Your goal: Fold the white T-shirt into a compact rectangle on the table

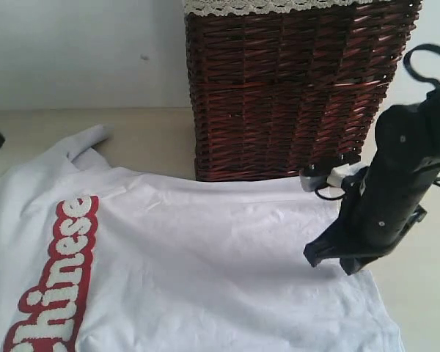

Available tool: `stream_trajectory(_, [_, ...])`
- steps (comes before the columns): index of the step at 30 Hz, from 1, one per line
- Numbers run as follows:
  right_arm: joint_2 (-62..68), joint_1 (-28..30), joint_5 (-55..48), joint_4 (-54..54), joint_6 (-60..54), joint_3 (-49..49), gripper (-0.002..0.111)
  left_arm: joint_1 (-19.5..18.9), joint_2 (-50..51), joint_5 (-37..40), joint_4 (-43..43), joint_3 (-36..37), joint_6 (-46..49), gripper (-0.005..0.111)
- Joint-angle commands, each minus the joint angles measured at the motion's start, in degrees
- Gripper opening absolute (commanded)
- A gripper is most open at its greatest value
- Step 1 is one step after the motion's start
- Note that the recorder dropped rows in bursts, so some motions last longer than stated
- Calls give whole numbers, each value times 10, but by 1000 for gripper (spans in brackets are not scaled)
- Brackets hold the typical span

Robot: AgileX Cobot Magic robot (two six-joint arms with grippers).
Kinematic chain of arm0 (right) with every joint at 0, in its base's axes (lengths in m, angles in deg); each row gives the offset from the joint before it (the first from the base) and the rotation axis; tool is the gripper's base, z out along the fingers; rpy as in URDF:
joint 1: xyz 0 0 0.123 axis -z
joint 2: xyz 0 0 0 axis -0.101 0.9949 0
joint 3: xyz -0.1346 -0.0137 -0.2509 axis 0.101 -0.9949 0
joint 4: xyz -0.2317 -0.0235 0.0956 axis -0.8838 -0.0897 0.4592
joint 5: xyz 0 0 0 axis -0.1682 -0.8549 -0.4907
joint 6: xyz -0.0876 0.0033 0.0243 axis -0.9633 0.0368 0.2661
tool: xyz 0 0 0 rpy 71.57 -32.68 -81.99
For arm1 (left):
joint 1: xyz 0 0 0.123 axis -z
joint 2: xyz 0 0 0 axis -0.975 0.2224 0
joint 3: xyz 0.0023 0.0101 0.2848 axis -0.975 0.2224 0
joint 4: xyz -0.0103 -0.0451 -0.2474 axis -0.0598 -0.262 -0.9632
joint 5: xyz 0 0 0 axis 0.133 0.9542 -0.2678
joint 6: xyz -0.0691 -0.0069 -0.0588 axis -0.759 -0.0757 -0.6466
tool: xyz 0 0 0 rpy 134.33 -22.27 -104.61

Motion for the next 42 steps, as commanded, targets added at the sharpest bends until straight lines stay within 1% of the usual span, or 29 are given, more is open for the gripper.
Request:
stream_trajectory(1, [21,-3,59,-8,15,-38,0,2,-37,-65,-2,105,3,0])
stream_trajectory(3, [22,-1,73,-24,40,-53,0,2,-38,-85,-2,132,3,0])
stream_trajectory(6, [22,-1,74,-75,95,-63,0,2,-37,-96,-2,151,3,0])
stream_trajectory(9, [22,-1,71,-156,177,-73,0,2,-37,-95,-12,156,3,0])
stream_trajectory(11, [22,2,61,-227,251,-77,0,2,-37,-95,-30,158,20,0])
stream_trajectory(12, [22,8,56,-243,276,-77,0,2,-37,-95,-42,158,34,0])
stream_trajectory(15, [22,18,54,-236,271,-77,0,21,-37,-96,-55,158,83,0])
stream_trajectory(18, [22,18,50,-216,249,-77,0,56,-37,-102,-45,158,116,0])
stream_trajectory(20, [22,22,34,-230,257,-77,0,78,-37,-108,-23,158,117,4])
stream_trajectory(23, [22,46,12,-234,273,-77,0,100,-37,-111,-2,158,117,17])
stream_trajectory(26, [22,59,12,-215,266,-77,0,101,-37,-111,8,158,124,33])
stream_trajectory(28, [22,59,12,-215,264,-77,0,101,-39,-109,35,158,127,45])
stream_trajectory(31, [22,59,8,-224,267,-77,0,101,-47,-109,71,158,137,56])
stream_trajectory(34, [22,73,-7,-233,273,-74,0,101,-52,-106,82,159,146,60])
stream_trajectory(36, [22,86,-22,-232,275,-67,0,101,-52,-94,82,168,176,60])
stream_trajectory(39, [22,102,-69,-228,259,-47,0,101,-52,-90,98,190,246,60])
stream_trajectory(42, [22,102,-135,-284,248,-34,0,101,-52,-108,109,208,277,60])
